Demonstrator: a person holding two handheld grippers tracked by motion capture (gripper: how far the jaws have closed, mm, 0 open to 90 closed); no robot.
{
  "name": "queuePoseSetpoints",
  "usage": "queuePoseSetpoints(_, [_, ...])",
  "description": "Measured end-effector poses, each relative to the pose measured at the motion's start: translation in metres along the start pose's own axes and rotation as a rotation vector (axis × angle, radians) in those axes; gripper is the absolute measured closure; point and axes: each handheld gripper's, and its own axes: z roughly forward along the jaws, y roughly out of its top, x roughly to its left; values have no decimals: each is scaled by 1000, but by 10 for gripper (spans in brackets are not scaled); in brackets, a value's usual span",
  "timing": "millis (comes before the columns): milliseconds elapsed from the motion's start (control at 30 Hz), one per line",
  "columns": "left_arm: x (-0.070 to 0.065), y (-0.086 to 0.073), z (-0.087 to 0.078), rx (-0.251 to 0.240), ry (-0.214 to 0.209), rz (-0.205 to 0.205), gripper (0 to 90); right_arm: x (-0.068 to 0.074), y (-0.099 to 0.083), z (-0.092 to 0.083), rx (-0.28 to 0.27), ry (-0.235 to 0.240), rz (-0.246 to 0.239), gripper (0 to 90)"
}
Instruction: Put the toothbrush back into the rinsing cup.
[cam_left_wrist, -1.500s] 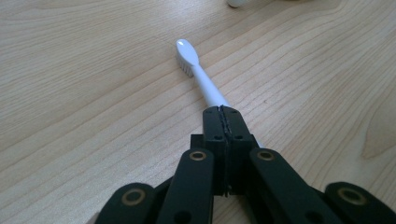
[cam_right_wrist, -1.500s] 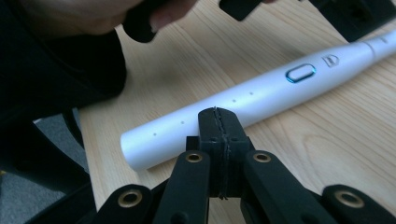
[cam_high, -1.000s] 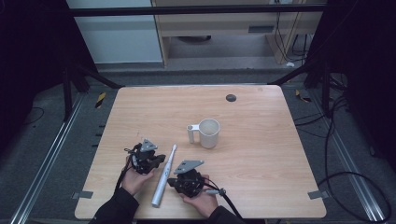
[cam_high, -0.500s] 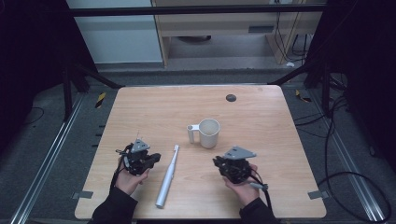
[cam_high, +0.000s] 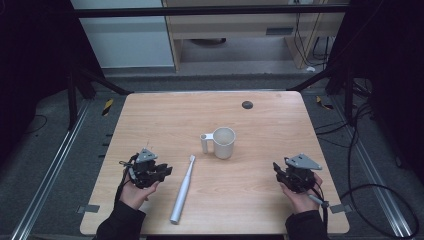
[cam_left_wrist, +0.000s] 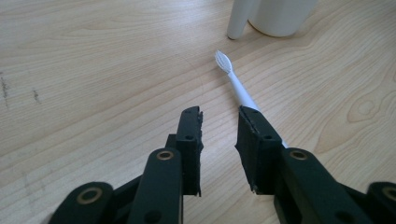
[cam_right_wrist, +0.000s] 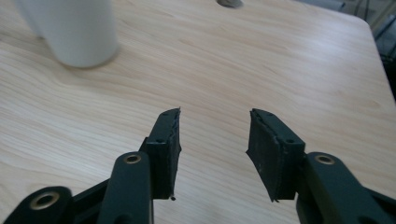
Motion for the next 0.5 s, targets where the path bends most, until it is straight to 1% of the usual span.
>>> queuePoseSetpoints(100, [-2,1,-1,16,-2,2,661,-14,-7,3,22,-28,22,497])
queuePoseSetpoints(200, [-5,2,-1,31,-12,0,642,-23,-11,6,38,-45,41,462])
queuePoseSetpoints(267, [-7,3,0,40,-20,-7,626,-25,-11,7,47,-64,38,448])
queuePoseSetpoints(333, [-10,3,0,44,-22,-6,622,-27,-12,8,57,-78,30,444])
queuePoseSetpoints(433, [-13,5,2,71,-26,1,605,-29,-14,11,75,-86,20,440])
queuePoseSetpoints(500, [-16,7,4,78,-25,8,598,-29,-14,13,88,-93,13,438])
